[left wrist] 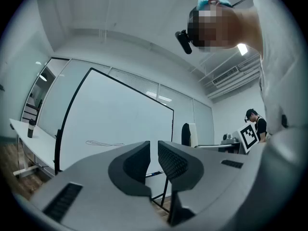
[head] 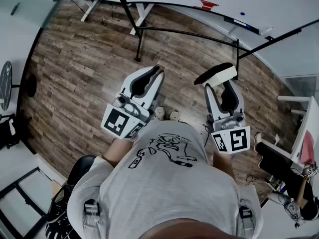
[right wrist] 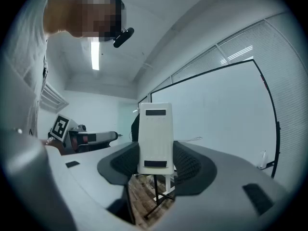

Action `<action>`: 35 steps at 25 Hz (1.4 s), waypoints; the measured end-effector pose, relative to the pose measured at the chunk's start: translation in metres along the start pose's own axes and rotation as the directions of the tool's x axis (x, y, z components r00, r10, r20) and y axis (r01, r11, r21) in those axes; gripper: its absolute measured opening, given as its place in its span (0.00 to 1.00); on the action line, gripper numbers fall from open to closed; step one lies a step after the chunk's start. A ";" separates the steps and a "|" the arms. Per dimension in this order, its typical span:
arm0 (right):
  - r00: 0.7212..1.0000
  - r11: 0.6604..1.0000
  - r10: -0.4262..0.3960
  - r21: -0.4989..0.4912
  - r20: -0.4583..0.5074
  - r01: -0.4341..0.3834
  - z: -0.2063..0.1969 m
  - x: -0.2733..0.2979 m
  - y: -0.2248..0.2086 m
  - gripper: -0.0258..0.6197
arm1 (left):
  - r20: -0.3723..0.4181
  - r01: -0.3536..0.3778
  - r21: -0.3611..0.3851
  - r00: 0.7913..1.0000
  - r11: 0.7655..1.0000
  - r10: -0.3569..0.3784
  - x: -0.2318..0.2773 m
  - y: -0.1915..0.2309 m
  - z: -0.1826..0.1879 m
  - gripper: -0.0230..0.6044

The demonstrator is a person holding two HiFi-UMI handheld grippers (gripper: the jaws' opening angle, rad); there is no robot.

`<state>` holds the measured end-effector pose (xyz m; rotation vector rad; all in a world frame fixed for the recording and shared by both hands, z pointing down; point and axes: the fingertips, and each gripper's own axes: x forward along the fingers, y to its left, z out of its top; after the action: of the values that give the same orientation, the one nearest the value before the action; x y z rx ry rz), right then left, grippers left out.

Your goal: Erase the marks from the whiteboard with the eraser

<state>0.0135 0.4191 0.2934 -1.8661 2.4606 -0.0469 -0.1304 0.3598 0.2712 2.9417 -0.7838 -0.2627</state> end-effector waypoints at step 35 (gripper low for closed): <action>1.000 1.000 -0.025 0.005 0.001 0.025 -0.013 0.074 0.018 0.39 | -0.007 0.029 -0.007 1.000 1.000 -0.029 -0.001 0.068 -0.005 0.14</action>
<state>-0.0246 0.3530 0.3037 -1.8942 2.4344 -0.0525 -0.1632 0.3016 0.2852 2.9480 -0.7378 -0.2569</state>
